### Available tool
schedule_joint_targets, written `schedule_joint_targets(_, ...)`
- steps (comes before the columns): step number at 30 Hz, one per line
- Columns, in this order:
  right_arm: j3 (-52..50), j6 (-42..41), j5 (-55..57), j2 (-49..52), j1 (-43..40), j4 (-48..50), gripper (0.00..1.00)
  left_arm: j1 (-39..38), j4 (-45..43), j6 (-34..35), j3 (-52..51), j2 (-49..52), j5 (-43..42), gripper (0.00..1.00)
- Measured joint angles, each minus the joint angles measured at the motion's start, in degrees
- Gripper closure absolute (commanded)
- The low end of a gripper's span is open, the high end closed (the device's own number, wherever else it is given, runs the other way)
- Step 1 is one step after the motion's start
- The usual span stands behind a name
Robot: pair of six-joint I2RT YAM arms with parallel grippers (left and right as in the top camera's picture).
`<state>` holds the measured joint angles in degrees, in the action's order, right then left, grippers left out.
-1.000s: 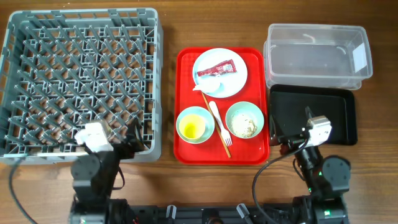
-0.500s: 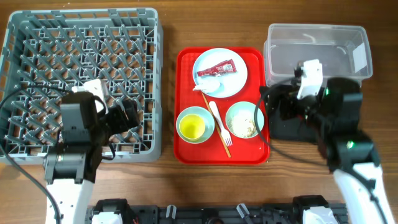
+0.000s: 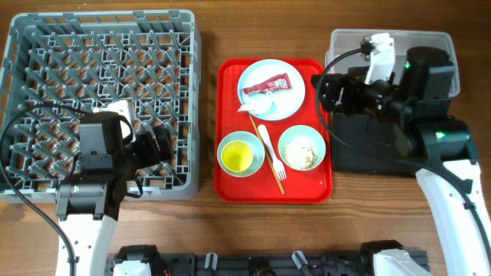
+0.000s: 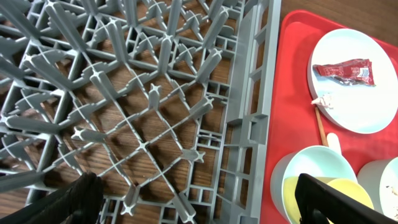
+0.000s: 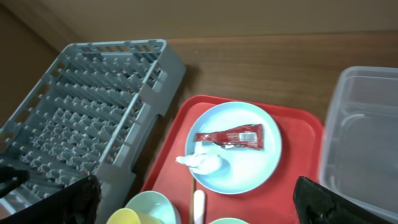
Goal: Sort waste into correct bins and load items into the dishwasher rack
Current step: 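Move the right gripper over the white plate to the tissue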
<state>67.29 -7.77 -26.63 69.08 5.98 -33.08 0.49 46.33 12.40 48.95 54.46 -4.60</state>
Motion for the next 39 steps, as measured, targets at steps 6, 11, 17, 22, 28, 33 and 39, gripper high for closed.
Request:
schedule_joint_targets(6, 1.3, -0.6, 5.0, 2.8, 8.0, 1.5, 0.0, 0.0, 0.0, 0.0, 0.0, 0.0, 0.0, 0.0)
schedule_joint_targets(11, 10.9, -0.6, 7.4, 11.7, 11.6, -2.6, 0.0, 0.0, 0.0, 0.0, 0.0, 0.0, 0.0, 0.0)
schedule_joint_targets(17, 20.0, -2.5, 12.7, 24.1, 14.1, -4.7, 0.12, 0.0, 0.0, 0.0, 0.0, 0.0, 0.0, 0.0)
schedule_joint_targets(22, 20.3, -8.3, 16.5, 33.4, 16.2, -6.9, 0.24, 0.0, 0.0, 0.0, 0.0, 0.0, 0.0, 0.0)
schedule_joint_targets(28, 20.3, -16.1, 17.7, 42.6, 19.4, -8.8, 0.28, 0.0, 0.0, 0.0, 0.0, 0.0, 0.0, 0.0)
schedule_joint_targets(33, 20.3, -21.6, 17.7, 47.5, 21.3, -9.0, 0.31, 0.0, 0.0, 0.0, 0.0, 0.0, 0.0, 0.0)
schedule_joint_targets(39, 20.3, -27.0, 18.2, 49.3, 21.2, -7.0, 0.34, 0.0, 0.0, 0.0, 0.0, 0.0, 0.0, 0.0)
